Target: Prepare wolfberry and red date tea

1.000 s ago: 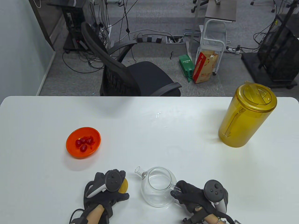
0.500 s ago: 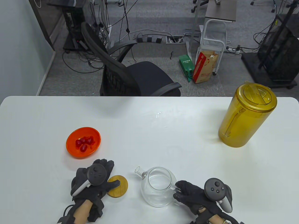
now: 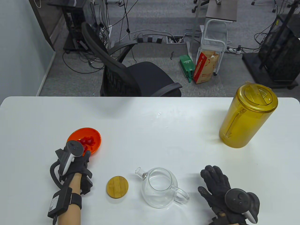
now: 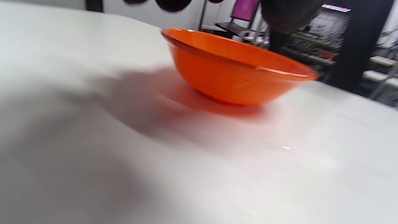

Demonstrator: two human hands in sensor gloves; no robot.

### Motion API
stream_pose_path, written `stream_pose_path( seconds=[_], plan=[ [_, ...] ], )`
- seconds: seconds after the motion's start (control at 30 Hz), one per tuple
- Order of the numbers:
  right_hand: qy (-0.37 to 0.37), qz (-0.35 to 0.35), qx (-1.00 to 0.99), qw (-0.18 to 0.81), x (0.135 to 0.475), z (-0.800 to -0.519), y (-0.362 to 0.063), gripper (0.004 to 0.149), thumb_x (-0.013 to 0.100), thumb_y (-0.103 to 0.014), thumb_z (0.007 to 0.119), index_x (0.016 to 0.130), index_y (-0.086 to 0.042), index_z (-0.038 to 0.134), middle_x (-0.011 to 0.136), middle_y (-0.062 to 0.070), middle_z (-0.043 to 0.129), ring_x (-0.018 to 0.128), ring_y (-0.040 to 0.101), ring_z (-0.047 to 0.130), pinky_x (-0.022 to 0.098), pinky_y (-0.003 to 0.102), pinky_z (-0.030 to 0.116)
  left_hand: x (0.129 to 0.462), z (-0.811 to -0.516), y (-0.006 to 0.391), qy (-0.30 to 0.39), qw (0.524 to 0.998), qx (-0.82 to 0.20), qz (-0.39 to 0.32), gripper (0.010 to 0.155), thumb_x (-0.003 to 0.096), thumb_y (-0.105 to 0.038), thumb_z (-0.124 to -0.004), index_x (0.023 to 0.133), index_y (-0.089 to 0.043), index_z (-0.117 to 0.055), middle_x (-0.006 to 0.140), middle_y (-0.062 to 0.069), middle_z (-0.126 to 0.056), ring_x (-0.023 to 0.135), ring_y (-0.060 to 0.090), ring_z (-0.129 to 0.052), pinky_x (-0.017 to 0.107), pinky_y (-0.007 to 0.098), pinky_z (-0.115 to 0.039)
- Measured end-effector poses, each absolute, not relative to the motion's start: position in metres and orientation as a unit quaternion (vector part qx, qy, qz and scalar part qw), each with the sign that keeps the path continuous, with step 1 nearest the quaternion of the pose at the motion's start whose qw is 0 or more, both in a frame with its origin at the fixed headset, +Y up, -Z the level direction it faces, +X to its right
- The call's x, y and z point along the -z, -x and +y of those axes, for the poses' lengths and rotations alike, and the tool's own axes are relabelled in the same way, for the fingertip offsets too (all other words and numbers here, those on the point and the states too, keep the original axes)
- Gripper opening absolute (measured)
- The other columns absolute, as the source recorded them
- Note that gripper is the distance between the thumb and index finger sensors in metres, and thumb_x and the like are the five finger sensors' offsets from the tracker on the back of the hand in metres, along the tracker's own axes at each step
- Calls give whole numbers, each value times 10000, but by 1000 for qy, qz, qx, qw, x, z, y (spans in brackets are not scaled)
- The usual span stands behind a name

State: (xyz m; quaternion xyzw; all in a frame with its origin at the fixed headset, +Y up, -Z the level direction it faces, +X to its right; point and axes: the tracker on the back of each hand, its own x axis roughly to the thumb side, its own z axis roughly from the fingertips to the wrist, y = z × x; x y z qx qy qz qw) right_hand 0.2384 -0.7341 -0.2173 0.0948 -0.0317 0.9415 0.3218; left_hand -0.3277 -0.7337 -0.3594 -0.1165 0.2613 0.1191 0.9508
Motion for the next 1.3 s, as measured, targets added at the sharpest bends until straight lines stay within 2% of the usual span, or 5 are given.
stream_pose_path(
  seconds=[0.23,0.4,0.63,0.9,1.3],
  plan=[
    [-77,-12,-946,316,225,-743,-244,701,566,-407,788,1139,-147,479,1223,104,382,1106,345,286,762,600,286,384,-744,354,160,906,-82,382,793,568,-596,-647,1087,-27,-454,862,176,-889,704,380,-943,514,488,-808],
    [-77,7,-942,327,227,-747,-245,701,568,-409,786,1140,-143,479,1223,112,383,1105,349,286,761,602,278,389,-754,362,160,877,-123,436,724,573,-560,-679,975,36,-594,585,61,-1010,418,253,-1047,321,392,-879],
    [-78,10,-940,331,227,-747,-244,700,568,-409,785,1139,-137,485,1221,114,394,1104,353,293,759,605,281,385,-761,364,132,857,-221,447,518,590,-428,-692,879,2,-688,438,-26,-1026,279,161,-1064,222,326,-903],
    [-86,13,-938,336,227,-747,-241,697,568,-409,785,1137,-135,490,1219,116,402,1103,353,301,759,604,287,364,-752,346,33,888,-339,309,496,576,-391,-716,858,14,-666,395,17,-1003,221,178,-1061,189,318,-904],
    [-87,-2,-937,338,227,-747,-241,688,566,-401,785,1133,-142,494,1217,112,410,1103,349,309,759,608,292,327,-686,199,-32,911,-412,13,477,570,-373,-747,842,17,-709,358,41,-1010,177,206,-1055,154,338,-895]
  ],
)
